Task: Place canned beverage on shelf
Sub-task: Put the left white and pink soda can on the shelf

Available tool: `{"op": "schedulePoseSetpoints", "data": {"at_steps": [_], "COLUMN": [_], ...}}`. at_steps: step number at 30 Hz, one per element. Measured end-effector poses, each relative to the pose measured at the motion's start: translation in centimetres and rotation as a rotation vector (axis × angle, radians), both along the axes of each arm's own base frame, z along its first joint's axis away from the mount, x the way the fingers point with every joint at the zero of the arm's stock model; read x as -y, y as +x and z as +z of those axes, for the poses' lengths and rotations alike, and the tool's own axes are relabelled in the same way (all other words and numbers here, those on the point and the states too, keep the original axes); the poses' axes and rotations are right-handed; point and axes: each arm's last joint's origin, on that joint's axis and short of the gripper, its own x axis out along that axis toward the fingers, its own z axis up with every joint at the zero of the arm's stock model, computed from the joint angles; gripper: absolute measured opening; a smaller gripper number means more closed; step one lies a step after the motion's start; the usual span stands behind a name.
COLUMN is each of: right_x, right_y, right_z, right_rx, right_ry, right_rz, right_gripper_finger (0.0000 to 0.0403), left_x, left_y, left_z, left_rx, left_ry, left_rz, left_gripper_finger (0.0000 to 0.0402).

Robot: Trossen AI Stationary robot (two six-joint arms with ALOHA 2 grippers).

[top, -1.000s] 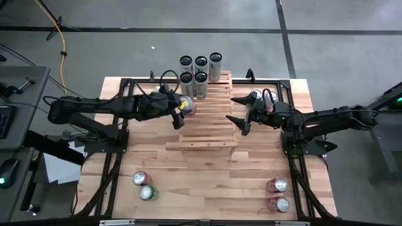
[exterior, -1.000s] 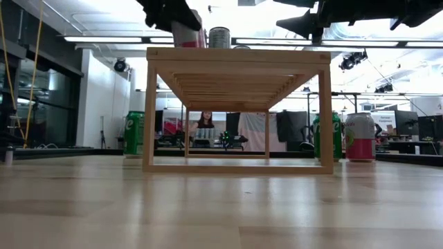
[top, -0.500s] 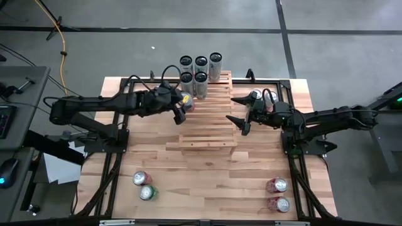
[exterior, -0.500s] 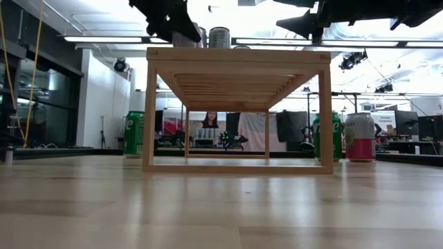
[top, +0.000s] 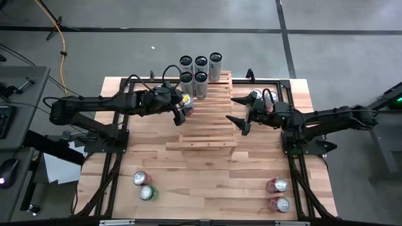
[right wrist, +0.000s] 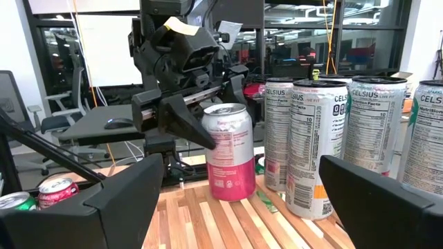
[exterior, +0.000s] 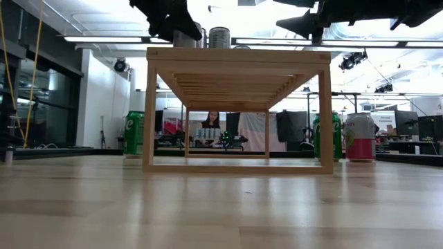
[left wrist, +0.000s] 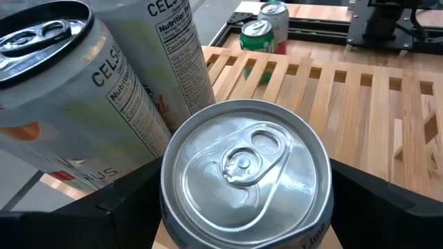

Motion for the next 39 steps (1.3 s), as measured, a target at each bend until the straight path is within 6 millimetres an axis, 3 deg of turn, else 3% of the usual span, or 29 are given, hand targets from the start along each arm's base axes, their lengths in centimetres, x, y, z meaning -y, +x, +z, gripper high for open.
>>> {"op": "schedulePoseSetpoints", "data": {"at_steps": [24,39], "right_x": [0.0,0.0], "right_y": [0.0,0.0], "right_z": [0.0,0.0], "right_rx": [0.000,-0.002], "right_ry": [0.000,0.000], "right_rz": [0.000,0.000], "right_gripper_finger": [0.0374,0.0374], "left_x": [-0.1,-0.3], "left_y": [0.5,2.3], "left_z": [0.2,-2.0], "left_rx": [0.069,-0.012], "left_ry": [0.033,0.027], "left_rz": [-0.018,-0.025], "left_gripper_finger": [0.0330,0.0331]}}
